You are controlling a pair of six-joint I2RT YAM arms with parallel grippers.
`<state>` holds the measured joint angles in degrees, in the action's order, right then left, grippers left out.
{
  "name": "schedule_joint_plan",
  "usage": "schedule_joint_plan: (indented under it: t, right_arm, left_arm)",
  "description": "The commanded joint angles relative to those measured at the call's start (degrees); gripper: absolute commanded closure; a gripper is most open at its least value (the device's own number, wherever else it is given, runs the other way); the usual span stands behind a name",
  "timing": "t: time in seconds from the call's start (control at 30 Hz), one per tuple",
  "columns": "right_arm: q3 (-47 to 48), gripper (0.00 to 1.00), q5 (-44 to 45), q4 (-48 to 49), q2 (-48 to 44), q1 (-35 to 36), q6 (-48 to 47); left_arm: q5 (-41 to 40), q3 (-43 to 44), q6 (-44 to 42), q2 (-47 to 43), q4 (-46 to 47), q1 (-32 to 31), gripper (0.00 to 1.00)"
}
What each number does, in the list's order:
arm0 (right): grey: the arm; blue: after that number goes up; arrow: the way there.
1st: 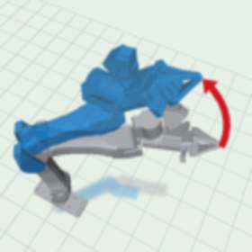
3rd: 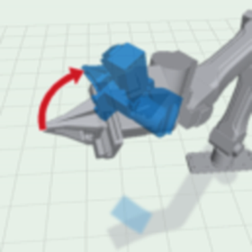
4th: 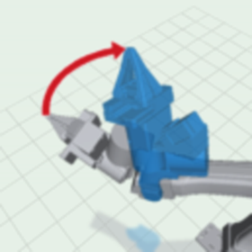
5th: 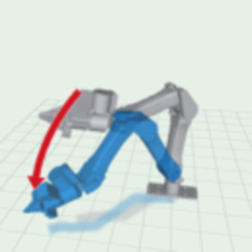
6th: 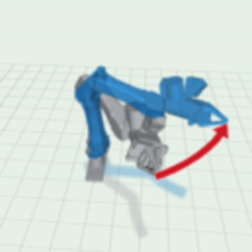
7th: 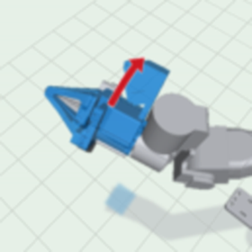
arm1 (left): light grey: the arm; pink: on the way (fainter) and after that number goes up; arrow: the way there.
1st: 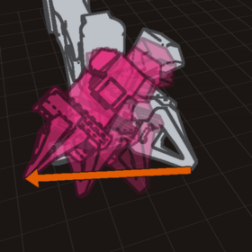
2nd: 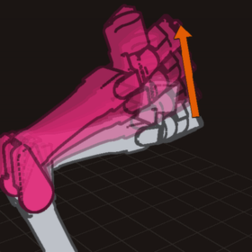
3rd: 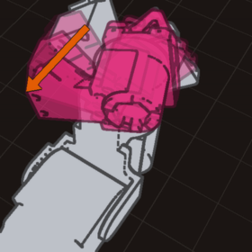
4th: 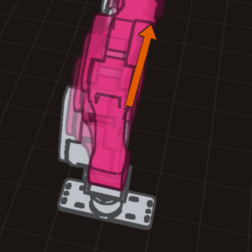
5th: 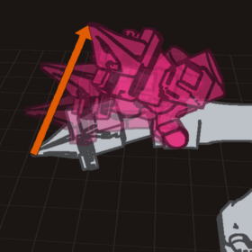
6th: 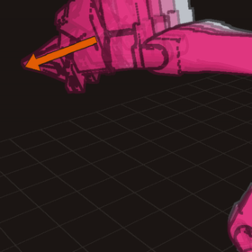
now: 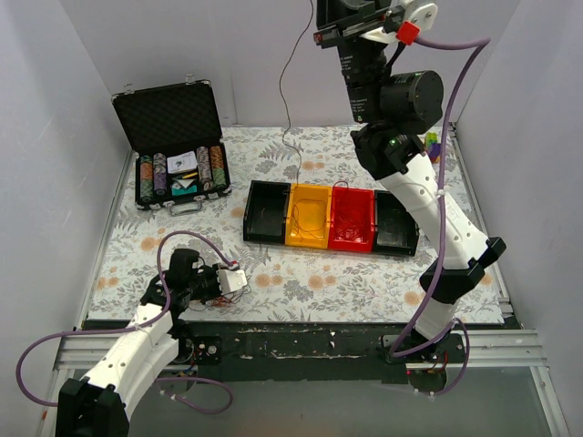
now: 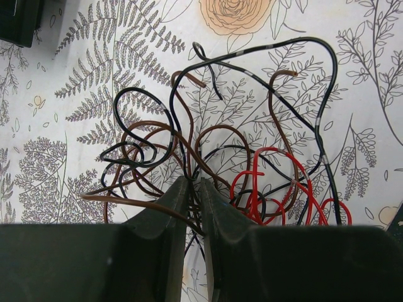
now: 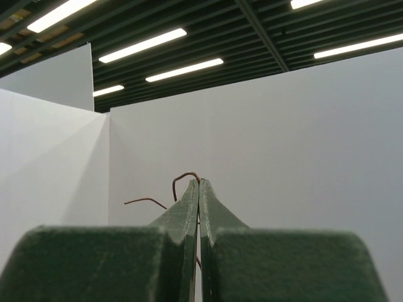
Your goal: Untangle the cables
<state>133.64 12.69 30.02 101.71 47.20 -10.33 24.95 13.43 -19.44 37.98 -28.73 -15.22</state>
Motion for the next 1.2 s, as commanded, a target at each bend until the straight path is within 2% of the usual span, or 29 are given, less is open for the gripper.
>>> schedule_joint_plan:
  t: [0.0, 0.4, 0.77, 1.0, 1.17]
  right_arm:
    - [-2.2, 0.99, 0.2, 1.5, -1.5, -0.3, 1.1]
    - [-1.9, 0.99, -0.9, 0.0, 0.9, -0.4, 3.7]
    - [-6.8, 0.99, -1.7, -1.5, 3.7, -0.4, 6.5]
    - [-18.7, 0.99, -1.2, -0.2, 0.3, -0.3, 7.8]
    - [-33.3, 0.99, 0.8, 3.2, -5.6, 0.5, 10.0]
  left_arm:
    - [1.9, -0.8, 0.3, -0.3, -0.5, 0.2, 0.86]
    - [1.9, -1.1, 0.7, -1.8, -1.2, 0.1, 0.86]
    - [1.9, -1.3, 1.0, -2.4, -1.4, 0.2, 0.87]
    - [1.9, -1.3, 0.9, -2.7, -1.8, 0.1, 0.86]
    - [2.1, -1.3, 1.0, -3.0, -1.9, 0.1, 0.87]
